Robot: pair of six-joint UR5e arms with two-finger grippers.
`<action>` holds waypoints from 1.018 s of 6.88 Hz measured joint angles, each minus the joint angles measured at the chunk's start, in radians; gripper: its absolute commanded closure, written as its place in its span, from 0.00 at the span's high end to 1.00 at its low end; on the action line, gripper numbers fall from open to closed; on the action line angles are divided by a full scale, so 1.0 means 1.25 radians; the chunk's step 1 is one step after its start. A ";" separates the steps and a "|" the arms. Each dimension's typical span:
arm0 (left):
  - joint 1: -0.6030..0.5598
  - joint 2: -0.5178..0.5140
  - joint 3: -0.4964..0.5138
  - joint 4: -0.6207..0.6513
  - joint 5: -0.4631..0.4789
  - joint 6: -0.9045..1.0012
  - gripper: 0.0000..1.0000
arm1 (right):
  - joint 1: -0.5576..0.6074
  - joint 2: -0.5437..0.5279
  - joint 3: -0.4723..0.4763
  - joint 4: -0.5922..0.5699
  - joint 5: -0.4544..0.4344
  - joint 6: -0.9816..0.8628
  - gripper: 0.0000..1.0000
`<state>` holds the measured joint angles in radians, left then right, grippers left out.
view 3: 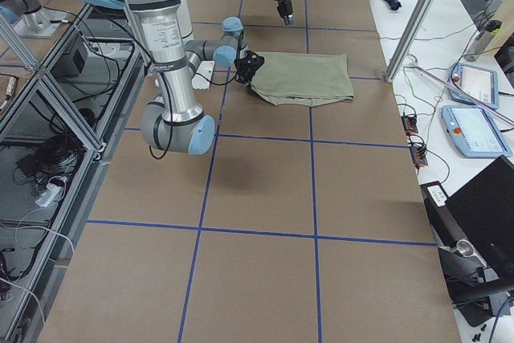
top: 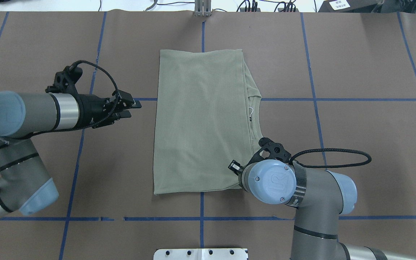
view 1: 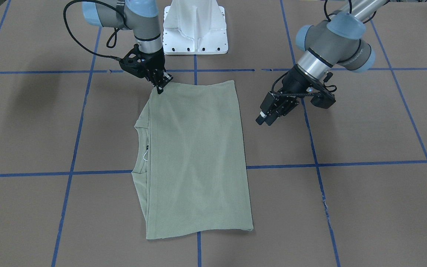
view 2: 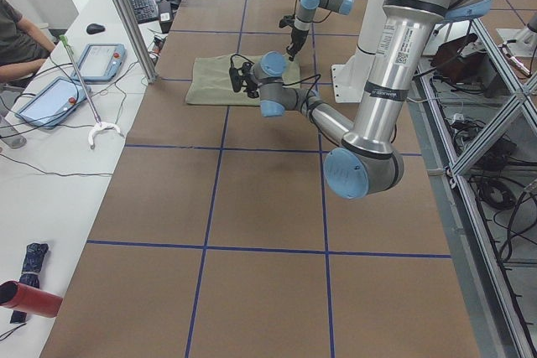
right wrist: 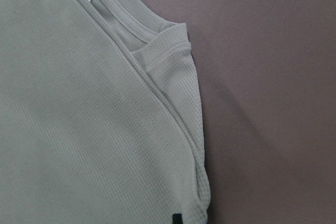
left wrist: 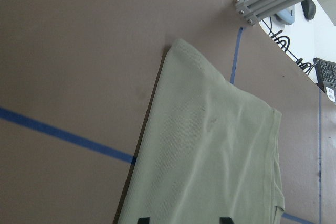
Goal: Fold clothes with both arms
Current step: 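Lower the left gripper to the shirt's other near corner beside the right gripper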
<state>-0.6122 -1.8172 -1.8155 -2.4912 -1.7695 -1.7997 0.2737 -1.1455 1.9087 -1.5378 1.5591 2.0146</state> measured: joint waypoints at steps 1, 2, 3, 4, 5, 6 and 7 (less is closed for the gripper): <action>0.059 0.017 -0.046 0.065 0.054 -0.027 0.58 | 0.000 -0.001 0.001 0.000 0.003 0.000 0.00; 0.124 0.023 -0.069 0.120 0.117 -0.052 0.58 | 0.000 0.000 0.002 -0.001 0.007 0.000 0.00; 0.192 0.023 -0.076 0.157 0.174 -0.086 0.58 | 0.000 0.000 0.003 -0.001 0.012 0.001 0.00; 0.238 0.016 -0.076 0.189 0.209 -0.107 0.58 | -0.001 0.000 0.003 -0.001 0.013 0.001 0.00; 0.265 0.008 -0.075 0.220 0.226 -0.117 0.58 | -0.001 0.001 0.003 -0.001 0.014 0.001 0.00; 0.284 0.003 -0.072 0.242 0.232 -0.120 0.58 | -0.001 0.001 0.003 0.000 0.014 0.001 0.00; 0.294 0.001 -0.070 0.251 0.234 -0.121 0.58 | -0.001 0.001 0.003 0.000 0.014 0.001 0.00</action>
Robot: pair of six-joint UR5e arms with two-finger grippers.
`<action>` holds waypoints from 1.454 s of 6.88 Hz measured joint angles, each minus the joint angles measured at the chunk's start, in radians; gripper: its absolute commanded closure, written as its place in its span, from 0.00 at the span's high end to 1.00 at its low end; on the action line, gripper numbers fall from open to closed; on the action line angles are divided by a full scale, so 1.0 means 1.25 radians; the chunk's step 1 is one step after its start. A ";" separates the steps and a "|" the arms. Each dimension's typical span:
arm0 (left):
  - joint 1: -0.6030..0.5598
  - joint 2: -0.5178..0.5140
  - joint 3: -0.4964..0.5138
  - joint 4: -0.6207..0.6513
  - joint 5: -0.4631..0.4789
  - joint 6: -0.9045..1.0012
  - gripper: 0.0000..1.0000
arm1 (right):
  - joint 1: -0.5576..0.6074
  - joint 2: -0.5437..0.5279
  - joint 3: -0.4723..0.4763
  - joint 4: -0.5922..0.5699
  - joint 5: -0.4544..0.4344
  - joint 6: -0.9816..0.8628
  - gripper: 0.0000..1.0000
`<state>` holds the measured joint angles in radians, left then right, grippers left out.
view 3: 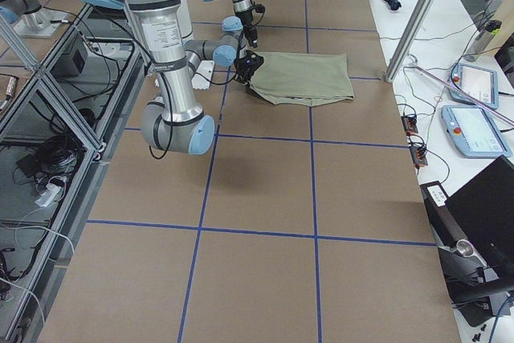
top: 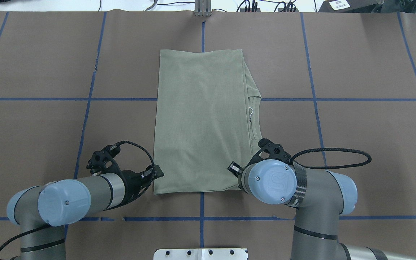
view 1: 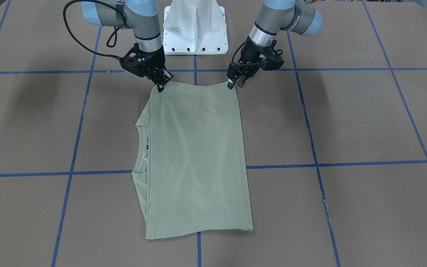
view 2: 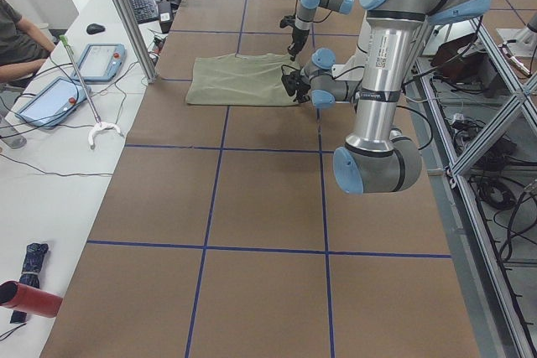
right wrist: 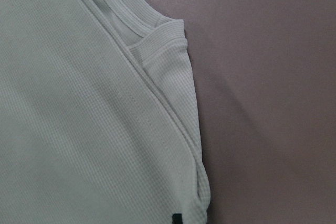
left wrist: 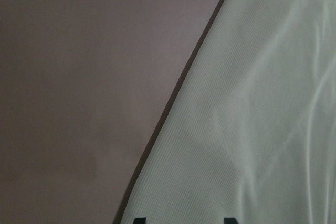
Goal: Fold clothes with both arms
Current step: 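Lower the left gripper to the shirt's other near corner beside the right gripper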
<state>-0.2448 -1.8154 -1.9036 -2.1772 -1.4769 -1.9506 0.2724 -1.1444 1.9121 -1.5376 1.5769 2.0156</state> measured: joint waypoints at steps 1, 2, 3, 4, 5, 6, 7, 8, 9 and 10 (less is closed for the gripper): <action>0.009 -0.001 0.001 0.004 0.001 0.000 0.58 | 0.000 0.000 0.000 0.000 0.000 0.000 0.00; 0.019 -0.001 0.003 0.005 0.001 0.000 0.57 | 0.000 0.001 0.000 0.000 0.001 0.000 0.00; 0.027 0.000 0.006 0.005 0.001 0.000 0.57 | 0.000 0.001 -0.001 0.000 0.001 0.000 0.00; 0.033 -0.001 0.009 0.005 0.001 0.000 0.55 | 0.000 0.002 -0.001 0.000 0.001 0.000 0.00; 0.037 -0.001 0.013 0.005 0.001 0.000 0.52 | 0.000 0.002 -0.001 0.000 0.001 -0.001 0.00; 0.039 -0.002 0.018 0.005 0.001 0.000 0.40 | 0.000 0.002 -0.001 0.000 0.001 -0.001 0.00; 0.039 -0.003 0.022 0.005 0.001 -0.001 0.16 | 0.000 0.002 -0.001 0.000 0.001 -0.001 0.00; 0.040 -0.006 0.023 0.005 0.001 0.000 0.00 | 0.000 0.002 0.000 0.000 0.001 -0.001 0.00; 0.039 -0.009 0.021 0.005 0.001 0.000 0.00 | 0.000 0.002 0.000 0.000 0.001 -0.001 0.00; 0.037 -0.010 0.016 0.005 0.001 0.000 0.00 | 0.000 0.002 0.000 0.000 0.002 -0.001 0.00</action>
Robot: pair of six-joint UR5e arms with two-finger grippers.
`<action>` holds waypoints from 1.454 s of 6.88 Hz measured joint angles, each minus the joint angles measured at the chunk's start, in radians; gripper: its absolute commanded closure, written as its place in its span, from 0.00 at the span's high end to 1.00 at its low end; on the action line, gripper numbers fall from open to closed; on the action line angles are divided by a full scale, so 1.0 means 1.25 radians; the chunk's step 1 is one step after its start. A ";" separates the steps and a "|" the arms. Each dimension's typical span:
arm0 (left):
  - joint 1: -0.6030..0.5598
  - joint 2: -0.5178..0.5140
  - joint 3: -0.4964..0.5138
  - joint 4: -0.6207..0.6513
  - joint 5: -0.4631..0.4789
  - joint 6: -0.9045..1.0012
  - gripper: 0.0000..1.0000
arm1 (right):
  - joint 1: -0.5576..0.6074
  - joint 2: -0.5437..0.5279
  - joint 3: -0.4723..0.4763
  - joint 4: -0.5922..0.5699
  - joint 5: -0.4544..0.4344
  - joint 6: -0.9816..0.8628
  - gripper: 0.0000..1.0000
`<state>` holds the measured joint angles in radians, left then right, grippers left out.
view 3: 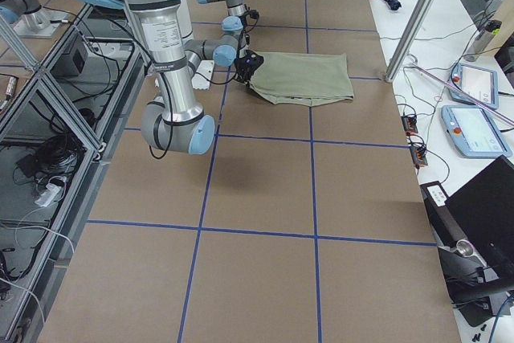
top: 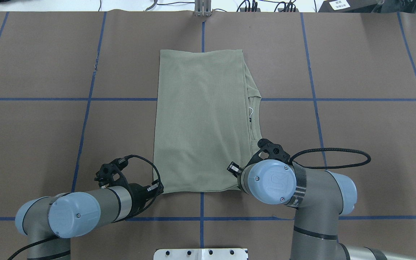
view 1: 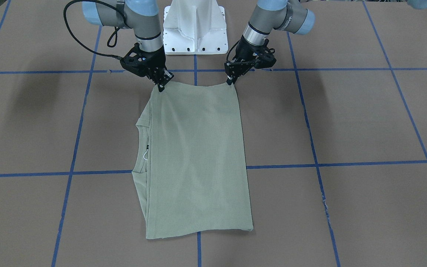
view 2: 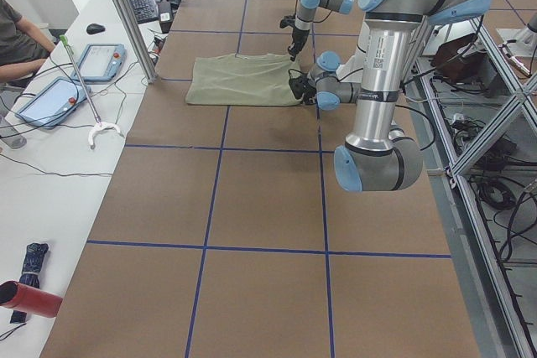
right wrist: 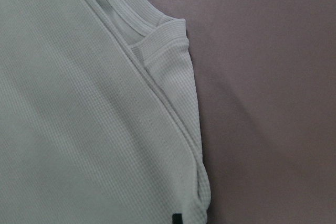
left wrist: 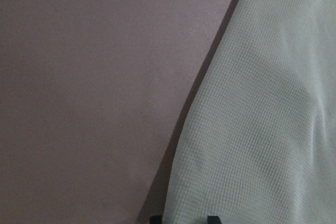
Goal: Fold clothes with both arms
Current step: 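Lower the left gripper to the shirt's other near corner beside the right gripper, then grasp the shirt's near corners with both grippers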
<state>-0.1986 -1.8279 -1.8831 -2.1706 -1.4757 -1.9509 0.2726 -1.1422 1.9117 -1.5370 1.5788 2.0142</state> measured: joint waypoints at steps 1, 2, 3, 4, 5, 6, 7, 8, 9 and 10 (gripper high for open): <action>-0.004 0.003 -0.008 0.000 0.000 0.001 0.00 | 0.000 0.000 0.000 0.000 0.001 0.000 0.00; -0.008 0.018 -0.027 0.000 0.000 0.001 0.00 | 0.000 -0.002 0.006 0.000 0.001 0.002 0.00; -0.007 0.048 -0.064 0.002 0.001 -0.001 0.00 | -0.003 -0.008 0.026 0.000 0.000 0.012 0.00; 0.004 0.084 -0.110 0.005 0.002 -0.018 0.00 | -0.018 -0.014 0.055 0.000 -0.001 0.035 0.00; 0.029 0.109 -0.154 0.013 0.006 -0.058 0.00 | -0.041 -0.021 0.089 0.000 -0.001 0.058 0.00; 0.067 0.118 -0.191 0.029 0.025 -0.103 0.00 | -0.066 -0.035 0.132 -0.001 0.000 0.070 0.00; 0.112 0.118 -0.221 0.043 0.056 -0.148 0.00 | -0.089 -0.055 0.174 -0.001 0.000 0.078 0.00; 0.147 0.116 -0.242 0.050 0.080 -0.182 0.00 | -0.105 -0.079 0.205 -0.002 0.000 0.086 0.00; 0.173 0.113 -0.257 0.052 0.100 -0.206 0.00 | -0.116 -0.104 0.235 -0.003 0.000 0.089 0.00; 0.185 0.108 -0.267 0.054 0.113 -0.218 0.00 | -0.119 -0.120 0.261 -0.004 0.000 0.091 0.00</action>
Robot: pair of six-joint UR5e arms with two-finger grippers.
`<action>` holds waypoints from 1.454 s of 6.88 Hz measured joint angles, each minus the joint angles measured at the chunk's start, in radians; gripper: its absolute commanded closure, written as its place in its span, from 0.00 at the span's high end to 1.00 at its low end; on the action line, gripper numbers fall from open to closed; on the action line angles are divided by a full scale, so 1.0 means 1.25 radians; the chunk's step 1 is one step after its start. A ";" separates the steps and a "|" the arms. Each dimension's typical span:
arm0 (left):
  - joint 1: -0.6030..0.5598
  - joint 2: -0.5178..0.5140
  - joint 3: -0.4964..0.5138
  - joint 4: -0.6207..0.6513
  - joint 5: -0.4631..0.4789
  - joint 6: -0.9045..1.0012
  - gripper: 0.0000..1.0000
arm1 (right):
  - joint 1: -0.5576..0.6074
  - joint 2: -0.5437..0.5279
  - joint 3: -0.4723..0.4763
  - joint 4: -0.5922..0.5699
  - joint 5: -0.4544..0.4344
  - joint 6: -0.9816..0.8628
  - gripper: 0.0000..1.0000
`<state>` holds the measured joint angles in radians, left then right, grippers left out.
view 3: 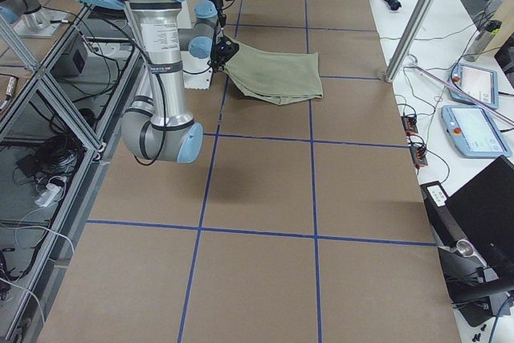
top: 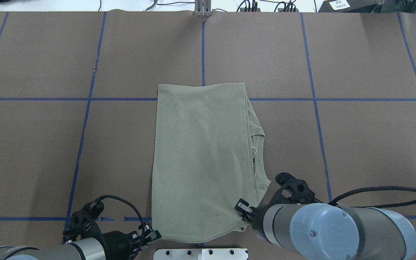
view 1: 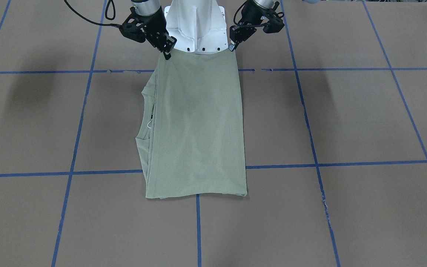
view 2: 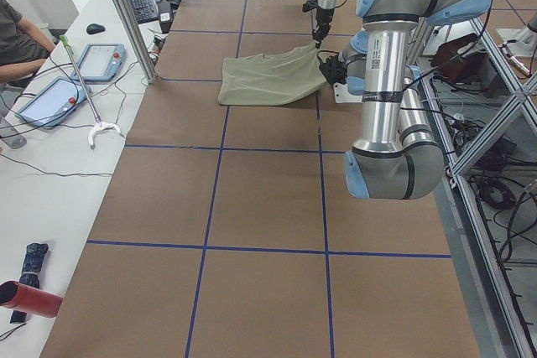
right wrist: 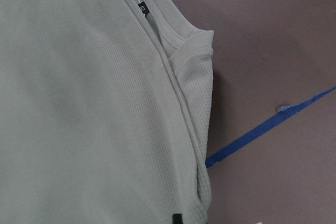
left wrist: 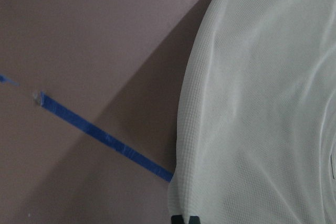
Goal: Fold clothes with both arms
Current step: 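Grasp the shirt's near corners with both grippers, then lift the near end with both grippers and fold it away from the robot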
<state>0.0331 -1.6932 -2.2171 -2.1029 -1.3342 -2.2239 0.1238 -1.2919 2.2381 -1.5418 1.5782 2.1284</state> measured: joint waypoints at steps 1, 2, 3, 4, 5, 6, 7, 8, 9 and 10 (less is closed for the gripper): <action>-0.008 -0.012 -0.015 0.005 0.006 -0.001 0.00 | 0.012 0.002 0.017 -0.001 0.000 0.001 0.00; -0.042 -0.030 -0.031 0.025 0.003 0.025 0.00 | 0.043 0.016 0.016 -0.003 0.000 0.000 0.00; -0.100 -0.060 -0.037 0.066 -0.008 0.096 0.00 | 0.093 0.042 -0.008 -0.007 0.009 -0.007 0.00; -0.165 -0.091 -0.029 0.092 -0.021 0.172 0.00 | 0.155 0.074 -0.044 -0.011 0.040 -0.023 0.00; -0.237 -0.112 0.001 0.102 -0.056 0.239 0.00 | 0.224 0.110 -0.098 -0.010 0.085 -0.058 0.00; -0.304 -0.136 0.051 0.102 -0.098 0.292 0.00 | 0.279 0.146 -0.161 -0.007 0.111 -0.098 0.00; -0.352 -0.166 0.104 0.100 -0.117 0.324 0.00 | 0.319 0.177 -0.220 -0.004 0.121 -0.132 0.00; -0.387 -0.197 0.160 0.096 -0.125 0.347 0.00 | 0.350 0.208 -0.284 0.003 0.128 -0.160 0.00; -0.409 -0.222 0.209 0.081 -0.127 0.361 0.00 | 0.372 0.238 -0.353 0.030 0.134 -0.176 0.00; -0.424 -0.240 0.262 0.049 -0.128 0.371 0.00 | 0.389 0.263 -0.431 0.086 0.143 -0.182 0.00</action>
<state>-0.4963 -1.9937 -1.8899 -2.0413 -1.4937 -1.7605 0.6106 -0.9634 1.6997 -1.4340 1.7568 1.9007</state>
